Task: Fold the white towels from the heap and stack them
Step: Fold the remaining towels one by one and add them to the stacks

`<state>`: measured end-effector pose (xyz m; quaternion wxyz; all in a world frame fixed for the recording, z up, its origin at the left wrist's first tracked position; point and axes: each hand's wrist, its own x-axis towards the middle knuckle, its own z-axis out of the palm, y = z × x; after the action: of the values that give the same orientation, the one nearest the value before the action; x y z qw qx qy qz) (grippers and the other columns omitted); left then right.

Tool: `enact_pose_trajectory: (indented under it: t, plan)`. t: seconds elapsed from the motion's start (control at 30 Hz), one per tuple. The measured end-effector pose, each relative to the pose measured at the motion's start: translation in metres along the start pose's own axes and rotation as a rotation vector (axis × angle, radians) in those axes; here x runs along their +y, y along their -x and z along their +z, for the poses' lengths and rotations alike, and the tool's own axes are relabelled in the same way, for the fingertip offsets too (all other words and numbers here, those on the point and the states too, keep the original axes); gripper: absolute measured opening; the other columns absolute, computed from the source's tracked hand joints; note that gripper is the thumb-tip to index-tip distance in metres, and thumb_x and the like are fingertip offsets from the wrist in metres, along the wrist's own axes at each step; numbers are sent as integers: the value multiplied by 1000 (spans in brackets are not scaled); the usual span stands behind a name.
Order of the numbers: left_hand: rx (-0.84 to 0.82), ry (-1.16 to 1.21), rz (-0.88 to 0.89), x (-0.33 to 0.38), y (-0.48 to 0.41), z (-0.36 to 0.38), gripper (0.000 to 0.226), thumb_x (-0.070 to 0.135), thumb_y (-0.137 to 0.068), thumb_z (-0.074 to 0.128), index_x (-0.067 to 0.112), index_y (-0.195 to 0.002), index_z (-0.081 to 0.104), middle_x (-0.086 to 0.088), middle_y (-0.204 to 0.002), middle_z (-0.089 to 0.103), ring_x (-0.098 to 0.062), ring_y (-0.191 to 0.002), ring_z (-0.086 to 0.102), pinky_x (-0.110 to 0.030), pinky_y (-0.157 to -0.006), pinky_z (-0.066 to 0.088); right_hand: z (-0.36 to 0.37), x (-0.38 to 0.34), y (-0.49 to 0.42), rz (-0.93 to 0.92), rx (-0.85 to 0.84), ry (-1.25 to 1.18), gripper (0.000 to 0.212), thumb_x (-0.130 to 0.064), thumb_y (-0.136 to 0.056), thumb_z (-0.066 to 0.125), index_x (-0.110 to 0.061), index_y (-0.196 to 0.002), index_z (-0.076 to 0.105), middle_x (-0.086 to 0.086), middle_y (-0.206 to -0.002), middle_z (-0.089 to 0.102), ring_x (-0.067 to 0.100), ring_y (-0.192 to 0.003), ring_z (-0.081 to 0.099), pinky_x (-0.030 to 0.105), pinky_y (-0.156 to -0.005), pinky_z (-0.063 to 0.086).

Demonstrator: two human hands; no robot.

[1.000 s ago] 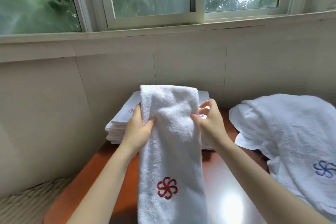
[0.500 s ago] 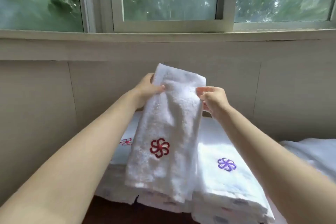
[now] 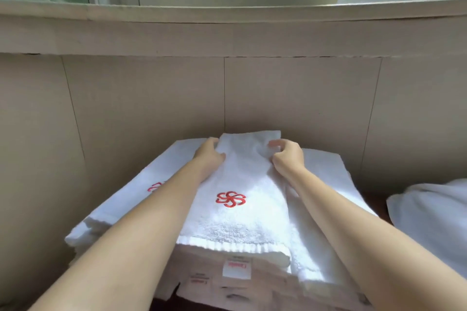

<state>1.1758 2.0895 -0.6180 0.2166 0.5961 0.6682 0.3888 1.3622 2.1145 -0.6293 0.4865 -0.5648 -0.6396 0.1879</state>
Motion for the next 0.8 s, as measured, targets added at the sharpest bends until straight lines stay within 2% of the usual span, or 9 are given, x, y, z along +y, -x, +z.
enact_pose_trajectory:
  t: [0.1, 0.2, 0.27, 0.33, 0.4, 0.47, 0.57, 0.73, 0.8]
  plan:
    - [-135, -179, -82, 4, 12, -3, 64, 34, -97, 49, 10, -150, 21, -12, -146, 40, -28, -127, 45, -27, -94, 37, 4, 7, 8, -27, -189, 341, 41, 4, -88, 39, -7, -124, 56, 17, -130, 56, 31, -124, 47, 30, -92, 40]
    - [-185, -345, -105, 12, 32, -15, 70, 40, -96, 48, 6, -150, 18, -12, -149, 37, -28, -131, 41, -24, -91, 32, 7, 2, 16, -20, -277, 475, 33, 2, -86, 37, -4, -113, 55, 18, -116, 61, 33, -114, 53, 32, -85, 45]
    - [-238, -413, -85, 13, 51, -19, 64, 39, -96, 47, 7, -148, 27, -12, -146, 42, -27, -129, 44, -24, -90, 33, 6, -3, 22, 8, -316, 525, 30, -3, -86, 38, -4, -109, 57, 16, -111, 63, 31, -109, 55, 30, -78, 43]
    - [-289, -422, -66, 12, 70, -21, 53, 36, -96, 45, 5, -138, 43, -15, -137, 52, -30, -123, 50, -30, -93, 39, 3, -5, 30, 52, -354, 541, 15, -7, -87, 39, -8, -88, 53, 13, -98, 60, 30, -96, 54, 28, -69, 36]
    - [-307, -469, -59, 12, 88, -23, 48, 35, -97, 41, 0, -129, 50, -19, -131, 55, -33, -120, 51, -36, -97, 40, -1, -8, 36, 87, -366, 534, 16, -6, -86, 38, -13, -71, 41, 10, -86, 52, 28, -84, 48, 27, -64, 32]
    - [-284, -563, -59, 12, 101, -23, 49, 38, -98, 36, 4, -131, 50, -19, -134, 51, -34, -120, 50, -38, -99, 40, -7, -10, 41, 95, -345, 544, 16, -4, -86, 38, -10, -78, 51, 11, -89, 56, 29, -87, 51, 26, -65, 33]
    - [-189, -704, -102, 15, 121, -19, 56, 43, -100, 30, 5, -142, 36, -16, -144, 30, -33, -127, 40, -39, -102, 36, -11, -12, 53, 97, -318, 661, 29, -6, -86, 38, -8, -102, 62, 12, -111, 61, 31, -110, 51, 29, -75, 36]
    - [-92, -774, 67, -5, 156, -9, 63, 46, -101, 15, 8, -152, 16, -4, -161, 7, -20, -148, 3, -44, -118, 2, -9, -30, 101, -154, -377, 710, 36, -32, -100, 31, -10, -119, 52, 13, -132, 45, 29, -126, 38, 40, -100, 32]
    - [-81, -733, 82, -16, 171, -9, 64, 49, -101, 15, 12, -153, 11, -3, -161, 7, -17, -148, 1, -43, -118, -2, -13, -36, 127, -215, -468, 632, 40, -35, -102, 25, -8, -126, 44, 11, -136, 43, 24, -131, 35, 42, -106, 27]
